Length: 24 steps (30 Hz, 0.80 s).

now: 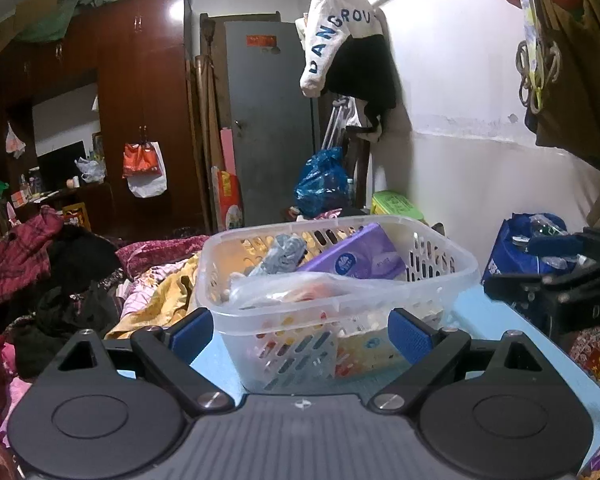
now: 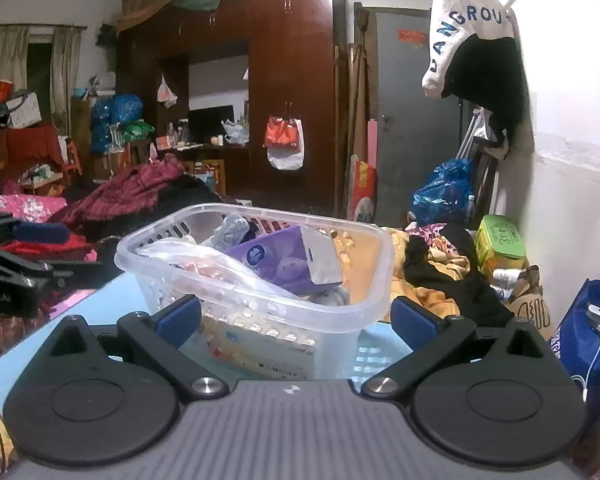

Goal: Organize objects

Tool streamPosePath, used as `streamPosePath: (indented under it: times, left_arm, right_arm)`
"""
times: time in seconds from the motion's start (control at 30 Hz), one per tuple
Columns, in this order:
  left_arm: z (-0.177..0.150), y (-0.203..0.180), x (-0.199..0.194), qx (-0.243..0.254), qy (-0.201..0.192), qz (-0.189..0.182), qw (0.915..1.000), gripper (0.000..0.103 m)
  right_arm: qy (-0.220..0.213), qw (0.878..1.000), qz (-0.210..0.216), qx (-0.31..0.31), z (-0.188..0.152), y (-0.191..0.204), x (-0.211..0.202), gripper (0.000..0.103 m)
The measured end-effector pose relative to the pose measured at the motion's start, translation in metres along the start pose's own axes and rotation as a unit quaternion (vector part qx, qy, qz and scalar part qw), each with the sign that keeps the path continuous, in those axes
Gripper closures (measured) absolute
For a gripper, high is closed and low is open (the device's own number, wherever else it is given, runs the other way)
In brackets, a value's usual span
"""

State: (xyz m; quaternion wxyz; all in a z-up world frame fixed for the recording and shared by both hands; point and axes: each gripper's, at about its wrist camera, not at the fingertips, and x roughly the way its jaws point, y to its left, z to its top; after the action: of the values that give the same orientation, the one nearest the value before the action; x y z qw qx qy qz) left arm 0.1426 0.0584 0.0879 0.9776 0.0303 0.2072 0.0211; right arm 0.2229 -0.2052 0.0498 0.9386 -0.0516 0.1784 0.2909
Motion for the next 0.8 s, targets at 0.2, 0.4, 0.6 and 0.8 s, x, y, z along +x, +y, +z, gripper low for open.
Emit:
streamPosePath:
  times: [0.2,0.4,0.6,0.8]
  left_arm:
    - [-0.002,-0.005,0.002,0.000,0.002,0.001,1.0000,0.007]
    - [-0.004,-0.007,0.005,0.002,0.005,0.001,1.0000,0.007]
    - [-0.008,-0.007,0.010,-0.003,0.010,0.001,0.9999,0.007]
    - [-0.010,-0.002,0.015,-0.014,0.017,0.002,0.9998,0.007]
  right_arm:
    - [0.000,1.000,-0.002,0.014,-0.001,-0.005,0.000,0.000]
    - [0.002,1.000,-0.005,0.010,-0.004,-0.002,0.002,0.000]
    - [0.002,1.000,0.000,0.029,-0.005,-0.005,0.002,0.000]
    - [0.001,1.000,-0.003,0.024,-0.007,-0.002,0.001,0.000]
